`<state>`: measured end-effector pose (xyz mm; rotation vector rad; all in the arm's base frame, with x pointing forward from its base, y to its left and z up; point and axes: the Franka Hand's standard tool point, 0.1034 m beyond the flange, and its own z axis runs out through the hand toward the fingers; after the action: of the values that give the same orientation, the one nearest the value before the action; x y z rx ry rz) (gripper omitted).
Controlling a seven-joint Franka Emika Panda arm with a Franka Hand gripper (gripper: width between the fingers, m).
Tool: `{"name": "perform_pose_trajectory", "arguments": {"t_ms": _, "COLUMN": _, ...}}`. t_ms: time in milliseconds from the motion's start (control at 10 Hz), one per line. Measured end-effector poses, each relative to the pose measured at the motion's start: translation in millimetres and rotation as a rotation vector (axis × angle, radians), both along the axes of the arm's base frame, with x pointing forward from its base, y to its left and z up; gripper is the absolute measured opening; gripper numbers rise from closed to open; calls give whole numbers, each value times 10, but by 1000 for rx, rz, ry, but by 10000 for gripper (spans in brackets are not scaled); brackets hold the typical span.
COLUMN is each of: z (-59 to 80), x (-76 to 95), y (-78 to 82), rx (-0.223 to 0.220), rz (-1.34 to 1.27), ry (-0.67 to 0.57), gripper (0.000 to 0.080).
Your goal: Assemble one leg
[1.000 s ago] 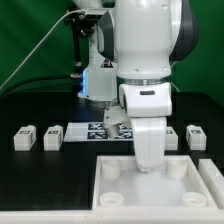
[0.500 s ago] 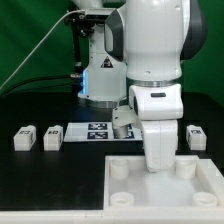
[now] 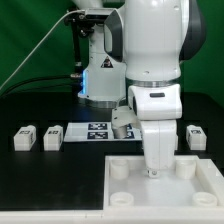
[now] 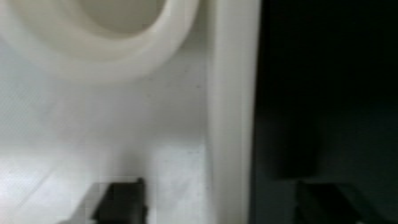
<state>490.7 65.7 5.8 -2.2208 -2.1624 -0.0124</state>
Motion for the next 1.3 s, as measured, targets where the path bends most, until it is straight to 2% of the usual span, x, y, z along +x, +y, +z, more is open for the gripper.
{"name": "perform_pose_trajectory", "arguments": {"t_ms": 100, "z": 0, "x": 0, "y": -1, "rx": 0, "rz": 0, "ry": 0, "gripper": 577}}
{"name": "perform_pose_trajectory", "arguments": {"t_ms": 200, "z": -1, "x": 0, "y": -3, "rx": 0, "rz": -1, "ry": 0, "gripper": 577}}
{"name": "perform_pose_trajectory", "arguments": {"t_ms": 300, "z": -1, "x": 0, "y": -4, "rx": 0, "rz": -1, "ry": 0, "gripper": 635}}
{"name": "perform_pose_trajectory", "arguments": {"t_ms": 900, "z": -3, "x": -1, "y": -10, "rx": 0, "rz": -2, "ry": 1, "gripper": 649}}
{"name": "perform_pose_trajectory", "arguments": {"t_ms": 1000, "z": 27, "x": 5, "y": 5, "rx": -2, "rz": -45, "ry": 1, "gripper": 649}}
{"name": "perform_pose_trajectory", "arguments": {"t_ms": 1300, "z": 398, "x": -56, "y": 234, "rx": -24, "rz": -169, "ry": 6, "gripper": 649}}
